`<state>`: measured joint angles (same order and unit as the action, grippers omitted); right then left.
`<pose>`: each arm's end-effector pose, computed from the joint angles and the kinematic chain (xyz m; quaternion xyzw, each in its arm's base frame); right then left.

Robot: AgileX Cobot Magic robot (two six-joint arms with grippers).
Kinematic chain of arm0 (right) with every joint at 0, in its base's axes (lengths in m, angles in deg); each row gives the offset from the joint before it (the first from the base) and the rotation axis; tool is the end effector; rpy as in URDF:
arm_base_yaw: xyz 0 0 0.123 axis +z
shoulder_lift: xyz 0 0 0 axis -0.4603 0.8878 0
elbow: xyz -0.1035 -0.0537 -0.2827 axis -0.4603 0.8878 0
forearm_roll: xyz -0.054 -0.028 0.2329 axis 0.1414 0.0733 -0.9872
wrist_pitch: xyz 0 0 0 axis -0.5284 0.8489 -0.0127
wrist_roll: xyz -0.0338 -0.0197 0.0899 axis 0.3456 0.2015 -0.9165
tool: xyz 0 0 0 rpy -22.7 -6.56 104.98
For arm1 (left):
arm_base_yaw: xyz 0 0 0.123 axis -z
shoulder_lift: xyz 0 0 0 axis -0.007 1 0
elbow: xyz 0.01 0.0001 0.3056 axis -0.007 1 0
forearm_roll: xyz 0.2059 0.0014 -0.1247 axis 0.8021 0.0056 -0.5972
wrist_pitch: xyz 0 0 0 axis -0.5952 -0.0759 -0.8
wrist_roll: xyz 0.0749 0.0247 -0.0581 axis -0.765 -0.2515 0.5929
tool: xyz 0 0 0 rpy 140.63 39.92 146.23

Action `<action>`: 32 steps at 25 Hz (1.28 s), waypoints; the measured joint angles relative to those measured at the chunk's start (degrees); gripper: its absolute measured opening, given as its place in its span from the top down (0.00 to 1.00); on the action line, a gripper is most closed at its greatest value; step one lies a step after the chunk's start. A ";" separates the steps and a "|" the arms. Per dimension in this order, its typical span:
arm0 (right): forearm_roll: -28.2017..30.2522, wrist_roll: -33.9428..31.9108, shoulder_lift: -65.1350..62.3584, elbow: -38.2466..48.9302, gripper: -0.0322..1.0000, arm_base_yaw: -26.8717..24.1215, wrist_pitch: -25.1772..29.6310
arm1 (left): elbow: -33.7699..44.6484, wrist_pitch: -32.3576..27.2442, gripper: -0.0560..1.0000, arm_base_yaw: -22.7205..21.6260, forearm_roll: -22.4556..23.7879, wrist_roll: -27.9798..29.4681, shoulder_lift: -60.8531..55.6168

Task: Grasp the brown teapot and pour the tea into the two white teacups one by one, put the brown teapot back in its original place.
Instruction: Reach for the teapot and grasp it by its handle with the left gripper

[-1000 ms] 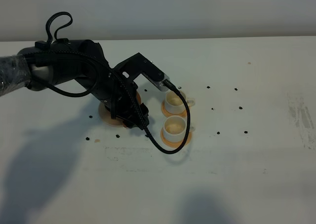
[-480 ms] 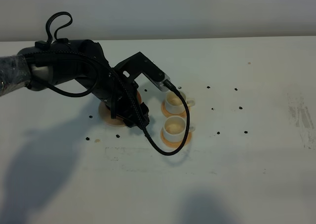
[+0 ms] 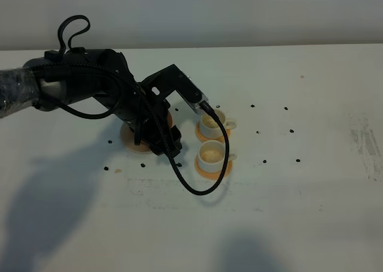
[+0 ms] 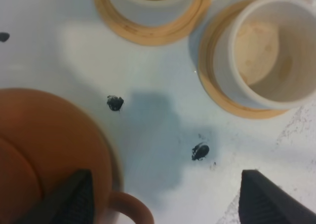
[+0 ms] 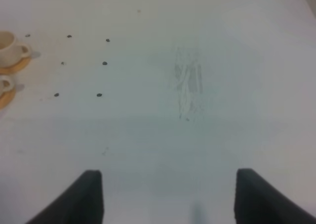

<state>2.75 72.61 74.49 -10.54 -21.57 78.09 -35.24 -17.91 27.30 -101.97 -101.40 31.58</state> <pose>-0.0350 -0.0008 0.2699 -0.0524 0.8574 0.0372 0.5106 0.3717 -0.2048 0.1796 0.4652 0.8537 -0.0693 0.2236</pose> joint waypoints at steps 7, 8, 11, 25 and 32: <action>0.00 0.00 0.00 0.00 0.44 0.00 0.00 | 0.00 0.46 0.38 0.30 0.18 -1.77 0.00; 0.00 0.00 0.00 0.00 0.44 0.00 0.00 | 0.00 0.54 0.38 0.30 0.20 -1.82 0.00; 0.00 0.00 0.00 0.00 0.44 0.00 0.00 | 0.00 0.61 0.38 0.50 0.37 -2.01 0.00; 0.00 0.00 0.00 0.00 0.44 0.00 0.00 | 0.00 3.69 0.38 1.15 -1.18 -5.07 0.58; 0.00 0.00 0.00 0.00 0.44 0.00 0.00 | 0.00 4.14 0.38 1.26 -2.21 -5.58 0.30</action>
<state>2.75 72.61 74.49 -10.54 -21.57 78.09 -35.24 -13.77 28.56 -104.19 -106.98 31.89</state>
